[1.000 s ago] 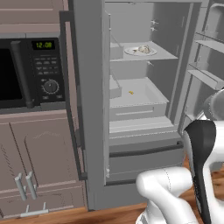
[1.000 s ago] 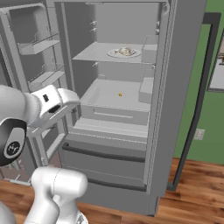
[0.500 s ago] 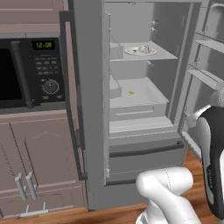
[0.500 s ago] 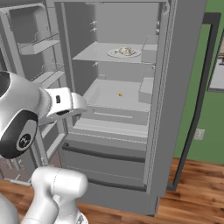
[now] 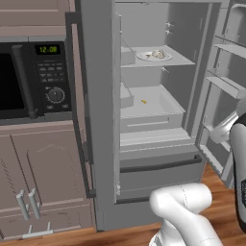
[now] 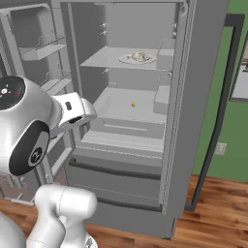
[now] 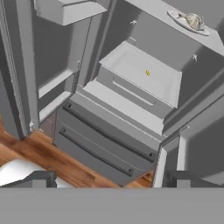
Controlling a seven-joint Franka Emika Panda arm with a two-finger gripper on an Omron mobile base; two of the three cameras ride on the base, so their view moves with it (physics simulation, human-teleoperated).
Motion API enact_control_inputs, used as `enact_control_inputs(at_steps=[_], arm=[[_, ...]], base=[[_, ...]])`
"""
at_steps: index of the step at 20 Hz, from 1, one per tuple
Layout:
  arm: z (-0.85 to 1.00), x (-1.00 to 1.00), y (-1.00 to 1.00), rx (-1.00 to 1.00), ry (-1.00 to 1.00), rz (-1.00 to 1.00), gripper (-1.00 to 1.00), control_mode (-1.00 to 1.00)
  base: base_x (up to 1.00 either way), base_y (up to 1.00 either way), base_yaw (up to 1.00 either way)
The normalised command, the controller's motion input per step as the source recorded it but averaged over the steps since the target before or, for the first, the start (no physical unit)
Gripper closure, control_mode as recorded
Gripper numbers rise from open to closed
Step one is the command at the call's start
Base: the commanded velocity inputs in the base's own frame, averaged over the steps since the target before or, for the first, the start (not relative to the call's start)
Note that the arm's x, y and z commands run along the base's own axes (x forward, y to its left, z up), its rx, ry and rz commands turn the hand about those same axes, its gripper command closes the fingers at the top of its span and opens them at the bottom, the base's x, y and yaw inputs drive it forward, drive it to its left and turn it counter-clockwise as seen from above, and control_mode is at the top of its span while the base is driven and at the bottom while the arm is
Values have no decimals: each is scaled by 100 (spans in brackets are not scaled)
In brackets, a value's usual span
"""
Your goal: Retrieve the fish from the fridge and place it on the saucepan with marinade on the stove.
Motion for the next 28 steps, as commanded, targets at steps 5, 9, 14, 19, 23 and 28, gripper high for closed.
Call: enact_control_inputs(at_steps=[5, 9, 14, 19, 23, 28], arm=[[-10, 0, 1, 0, 0, 10, -100, -100], [-7, 0, 0, 0, 0, 6, -100, -100], [0, 2, 0, 0, 0, 13, -100, -100], [0, 0, 0, 0, 0, 18, -100, -100], [0, 10, 0, 0, 0, 13, -100, -100], [0, 3, 1, -1, 0, 1, -100, -100]], base=[[0, 0, 0], [0, 0, 0], [0, 0, 0], [0, 0, 0], [0, 0, 0], [0, 0, 0]])
